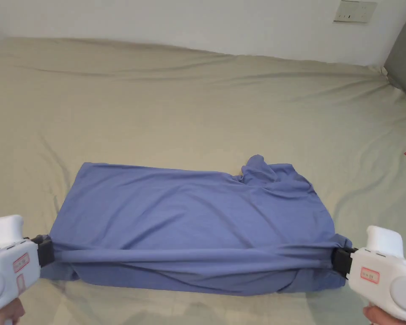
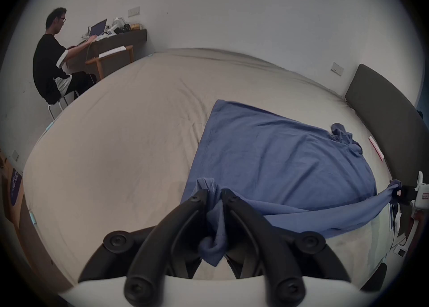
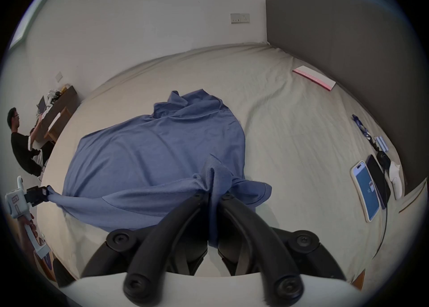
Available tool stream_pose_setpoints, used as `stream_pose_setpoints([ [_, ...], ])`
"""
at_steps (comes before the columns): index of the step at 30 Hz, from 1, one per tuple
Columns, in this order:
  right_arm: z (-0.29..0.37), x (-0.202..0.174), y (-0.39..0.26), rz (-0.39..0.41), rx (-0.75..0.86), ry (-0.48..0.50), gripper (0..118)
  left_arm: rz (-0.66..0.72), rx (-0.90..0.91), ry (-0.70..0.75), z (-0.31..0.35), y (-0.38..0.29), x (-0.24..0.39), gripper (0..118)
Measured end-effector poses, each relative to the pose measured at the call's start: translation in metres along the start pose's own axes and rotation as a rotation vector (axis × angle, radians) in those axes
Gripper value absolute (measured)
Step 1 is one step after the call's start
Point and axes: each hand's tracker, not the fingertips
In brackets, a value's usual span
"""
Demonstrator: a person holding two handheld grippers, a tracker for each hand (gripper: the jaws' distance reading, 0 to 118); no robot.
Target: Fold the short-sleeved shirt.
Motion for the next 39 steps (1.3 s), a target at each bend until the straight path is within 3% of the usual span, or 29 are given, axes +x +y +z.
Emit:
stream_pose_setpoints([
  [12, -0.11, -0.002, 0.012, -0.019, -0.147, -0.108, 12, -0.033, -0.133, 0.038, -0.092, 0.011, 0.018, 12],
  [14, -0.112, -0.003, 0.016, -0.017, -0.135, -0.117, 49, -0.033, -0.114, 0.034, -0.093, 0.013, 0.019, 44],
  [15, -0.113, -0.003, 0.02, -0.009, -0.105, -0.148, 74, -0.048, -0.088, 0.053, -0.092, 0.017, 0.02, 71],
  [16, -0.111, -0.001, 0.026, -0.002, -0.07, -0.193, 95, -0.061, -0.067, 0.067, -0.088, 0.022, 0.021, 107],
  [17, -0.104, 0.002, 0.034, -0.019, -0.037, -0.176, 98, -0.063, -0.052, 0.074, -0.082, 0.028, 0.021, 118],
  [20, -0.062, 0.0, 0.057, -0.033, 0.101, -0.139, 98, -0.038, 0.124, 0.038, -0.043, 0.046, 0.024, 116],
  [29, 0.109, -0.082, 0.061, 0.288, 0.542, -0.089, 98, -0.122, 0.523, 0.0, 0.094, 0.075, 0.057, 113],
  [31, 0.133, -0.104, 0.046, 0.378, 0.59, -0.094, 98, -0.16, 0.576, 0.001, 0.118, 0.069, 0.066, 101],
  [33, 0.142, -0.115, 0.035, 0.425, 0.601, -0.074, 96, -0.203, 0.611, 0.016, 0.136, 0.061, 0.077, 72],
  [34, 0.148, -0.122, 0.029, 0.429, 0.601, -0.059, 91, -0.226, 0.613, 0.019, 0.136, 0.058, 0.078, 48],
  [36, 0.151, -0.126, 0.021, 0.433, 0.595, -0.024, 72, -0.253, 0.625, 0.019, 0.144, 0.049, 0.085, 22],
  [38, 0.154, -0.132, 0.013, 0.431, 0.591, 0.002, 20, -0.297, 0.615, 0.035, 0.148, 0.042, 0.092, 10],
  [39, 0.153, -0.136, 0.01, 0.437, 0.597, -0.012, 3, -0.311, 0.617, 0.046, 0.149, 0.038, 0.095, 1],
])
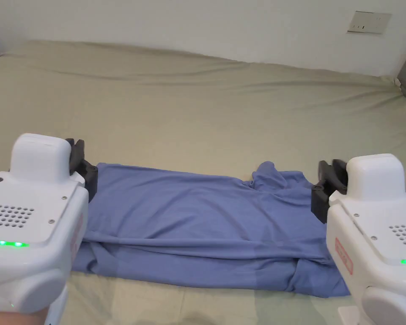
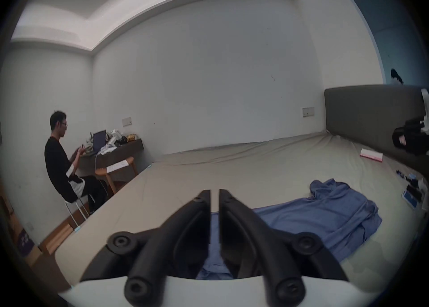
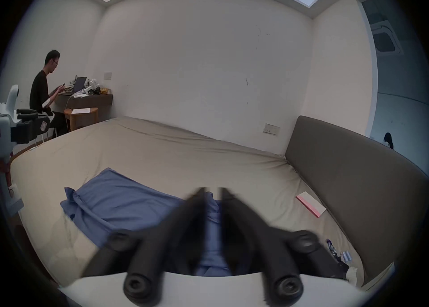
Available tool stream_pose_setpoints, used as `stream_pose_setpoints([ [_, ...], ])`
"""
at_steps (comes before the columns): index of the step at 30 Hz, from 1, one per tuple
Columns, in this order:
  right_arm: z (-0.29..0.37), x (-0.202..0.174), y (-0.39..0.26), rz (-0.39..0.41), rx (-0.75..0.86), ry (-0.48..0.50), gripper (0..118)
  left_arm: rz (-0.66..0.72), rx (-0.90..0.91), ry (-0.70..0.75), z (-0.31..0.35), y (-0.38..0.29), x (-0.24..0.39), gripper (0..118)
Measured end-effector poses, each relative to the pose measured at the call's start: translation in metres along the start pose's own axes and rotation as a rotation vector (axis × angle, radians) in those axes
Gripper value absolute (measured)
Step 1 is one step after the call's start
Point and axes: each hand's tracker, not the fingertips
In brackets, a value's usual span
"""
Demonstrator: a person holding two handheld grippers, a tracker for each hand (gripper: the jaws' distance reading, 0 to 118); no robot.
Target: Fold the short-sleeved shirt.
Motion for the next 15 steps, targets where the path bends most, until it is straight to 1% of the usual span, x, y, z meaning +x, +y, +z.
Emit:
stream_pose_setpoints([
  [3, -0.003, -0.004, -0.008, 0.032, -0.008, 0.011, 2, -0.042, -0.002, -0.013, 0.004, -0.001, 0.007, 0],
  [5, -0.004, -0.005, -0.01, 0.018, -0.019, 0.025, 2, -0.06, 0.001, -0.008, 0.004, -0.002, 0.007, 0],
  [7, -0.006, -0.004, -0.011, 0.015, -0.025, 0.018, 2, -0.071, 0.003, -0.005, 0.002, -0.002, 0.007, 0],
  [10, -0.007, 0.0, -0.016, 0.013, -0.039, 0.012, 2, -0.059, -0.072, -0.029, -0.014, -0.013, 0.001, 1],
  [11, -0.008, 0.002, -0.018, 0.003, -0.048, 0.018, 2, -0.06, -0.122, -0.034, -0.021, -0.019, 0.001, 16],
  [14, -0.007, 0.005, -0.026, -0.002, -0.07, 0.014, 2, -0.08, -0.328, -0.033, -0.049, -0.051, -0.007, 35],
  [15, -0.008, 0.008, -0.03, -0.001, -0.079, 0.009, 2, -0.062, -0.408, -0.046, -0.059, -0.067, -0.009, 53],
])
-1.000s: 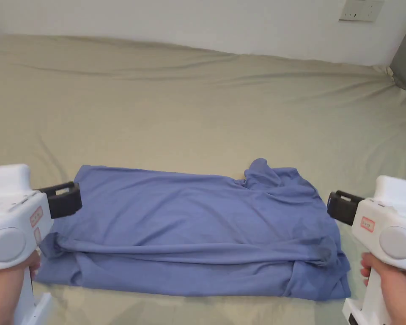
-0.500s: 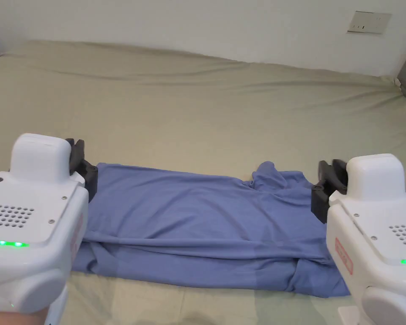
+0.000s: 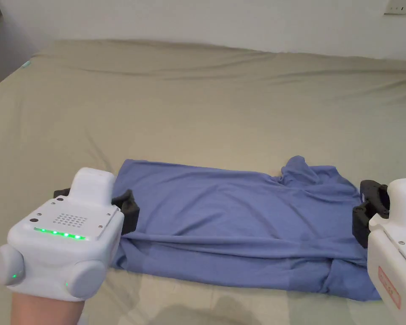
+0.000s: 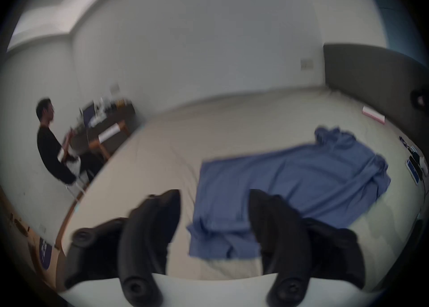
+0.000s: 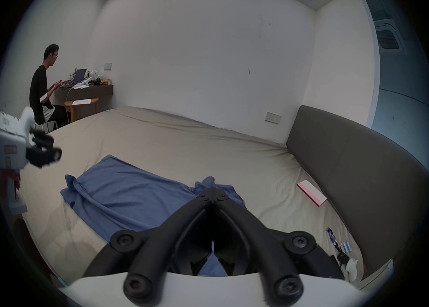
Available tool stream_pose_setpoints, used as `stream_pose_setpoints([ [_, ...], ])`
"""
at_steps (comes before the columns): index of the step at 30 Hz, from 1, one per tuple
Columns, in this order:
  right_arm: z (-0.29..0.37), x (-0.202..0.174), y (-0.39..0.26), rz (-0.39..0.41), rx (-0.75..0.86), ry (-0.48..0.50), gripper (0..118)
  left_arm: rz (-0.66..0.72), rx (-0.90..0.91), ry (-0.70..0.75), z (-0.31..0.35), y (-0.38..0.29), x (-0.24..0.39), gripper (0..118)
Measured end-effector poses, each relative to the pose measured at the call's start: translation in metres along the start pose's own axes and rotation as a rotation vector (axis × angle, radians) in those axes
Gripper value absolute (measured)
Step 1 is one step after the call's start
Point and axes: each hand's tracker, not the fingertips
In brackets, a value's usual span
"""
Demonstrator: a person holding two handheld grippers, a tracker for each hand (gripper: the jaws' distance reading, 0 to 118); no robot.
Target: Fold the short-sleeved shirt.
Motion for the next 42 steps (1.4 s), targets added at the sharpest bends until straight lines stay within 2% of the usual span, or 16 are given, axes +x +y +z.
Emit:
stream_pose_setpoints([
  [4, -0.003, 0.011, -0.014, -0.008, -0.046, -0.016, 2, 0.1, -0.252, -0.042, -0.061, -0.049, -0.015, 112],
  [5, -0.005, 0.014, -0.017, -0.008, -0.058, -0.023, 2, 0.124, -0.292, -0.048, -0.073, -0.061, -0.018, 118],
  [10, -0.008, 0.031, -0.031, -0.006, -0.116, -0.064, 2, 0.316, -0.401, 0.03, -0.123, -0.103, -0.045, 115],
  [16, -0.015, 0.042, -0.039, -0.005, -0.168, -0.096, 2, 0.254, -0.403, 0.011, -0.143, -0.101, -0.039, 90],
  [18, -0.022, 0.044, -0.041, -0.011, -0.194, -0.101, 2, 0.188, -0.385, -0.049, -0.137, -0.094, -0.034, 64],
  [20, -0.033, 0.048, -0.045, -0.024, -0.233, -0.103, 2, 0.121, -0.363, -0.079, -0.128, -0.087, -0.023, 7],
  [21, -0.042, 0.051, -0.047, -0.036, -0.264, -0.106, 3, 0.089, -0.35, -0.099, -0.124, -0.084, -0.017, 8],
  [22, -0.05, 0.055, -0.05, -0.054, -0.296, -0.106, 11, 0.053, -0.339, -0.056, -0.121, -0.081, -0.008, 8],
  [23, -0.059, 0.059, -0.054, -0.073, -0.32, -0.109, 31, 0.019, -0.335, -0.028, -0.118, -0.08, -0.007, 8],
  [25, -0.083, 0.07, -0.067, -0.112, -0.416, -0.096, 98, 0.052, -0.294, -0.041, -0.109, -0.076, -0.009, 8],
  [27, -0.108, 0.08, -0.088, -0.163, -0.535, -0.049, 108, 0.079, -0.288, -0.044, -0.1, -0.072, -0.012, 8],
  [33, -0.177, 0.093, -0.165, -0.22, -0.784, -0.025, 108, 0.129, -0.275, -0.053, -0.089, -0.069, -0.027, 8],
  [37, -0.195, 0.087, -0.186, -0.244, -0.821, -0.016, 105, 0.132, -0.287, -0.056, -0.095, -0.071, -0.029, 8],
  [39, -0.191, 0.084, -0.178, -0.266, -0.791, -0.002, 85, 0.131, -0.295, -0.053, -0.097, -0.073, -0.029, 8],
  [41, -0.186, 0.074, -0.168, -0.261, -0.756, 0.073, 36, 0.119, -0.305, -0.049, -0.099, -0.075, -0.028, 8],
  [42, -0.181, 0.067, -0.167, -0.196, -0.75, 0.071, 9, 0.103, -0.308, -0.045, -0.099, -0.076, -0.026, 8],
])
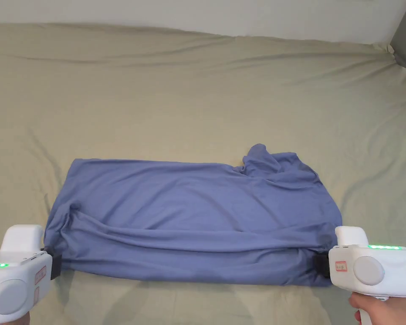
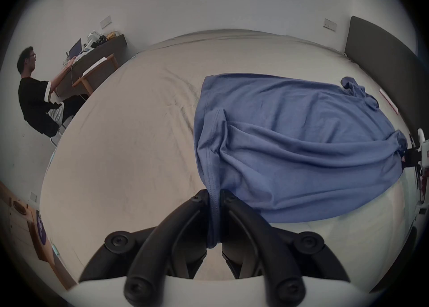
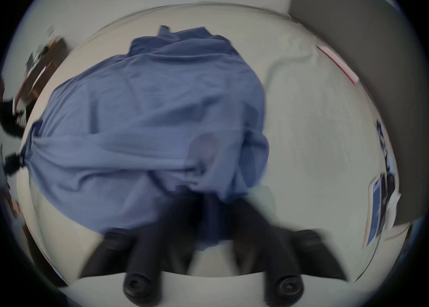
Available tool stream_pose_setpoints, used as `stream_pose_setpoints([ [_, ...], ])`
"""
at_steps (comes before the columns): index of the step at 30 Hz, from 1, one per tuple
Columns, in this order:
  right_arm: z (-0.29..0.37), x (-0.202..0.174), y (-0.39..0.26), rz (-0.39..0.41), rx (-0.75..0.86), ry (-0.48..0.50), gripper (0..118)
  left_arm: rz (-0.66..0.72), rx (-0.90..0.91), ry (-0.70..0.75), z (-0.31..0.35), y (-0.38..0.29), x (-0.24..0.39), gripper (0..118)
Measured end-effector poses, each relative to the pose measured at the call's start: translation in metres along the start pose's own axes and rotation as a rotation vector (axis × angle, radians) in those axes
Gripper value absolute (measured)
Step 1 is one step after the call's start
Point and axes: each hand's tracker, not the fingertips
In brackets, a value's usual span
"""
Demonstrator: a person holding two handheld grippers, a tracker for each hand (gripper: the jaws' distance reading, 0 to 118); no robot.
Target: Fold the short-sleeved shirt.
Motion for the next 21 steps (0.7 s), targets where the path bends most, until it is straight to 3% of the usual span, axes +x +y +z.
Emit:
stream_pose_setpoints([
  [1, 0.0, -0.006, -0.001, 0.045, 0.003, 0.012, 8, -0.01, 0.0, 0.003, 0.001, -0.001, 0.001, 8],
  [2, -0.006, -0.009, -0.001, 0.074, -0.014, -0.058, 8, -0.019, 0.003, 0.008, 0.004, -0.001, 0.002, 8],
  [3, -0.004, -0.01, -0.001, 0.099, -0.013, -0.059, 8, -0.023, 0.007, 0.009, 0.008, 0.0, 0.001, 8],
  [8, 0.057, 0.011, 0.005, -0.002, 0.065, 0.011, 8, -0.014, 0.061, 0.001, 0.041, 0.005, -0.009, 8],
  [12, 0.111, 0.023, -0.004, -0.012, 0.077, 0.036, 8, -0.065, 0.082, 0.026, 0.075, 0.0, -0.014, 8],
  [15, 0.141, 0.032, -0.021, -0.068, 0.084, 0.046, 8, -0.08, 0.066, 0.023, 0.093, -0.022, -0.023, 8],
  [21, 0.136, 0.032, -0.087, -0.059, -0.063, 0.051, 8, -0.122, -0.06, 0.039, 0.093, -0.089, -0.024, 8],
])
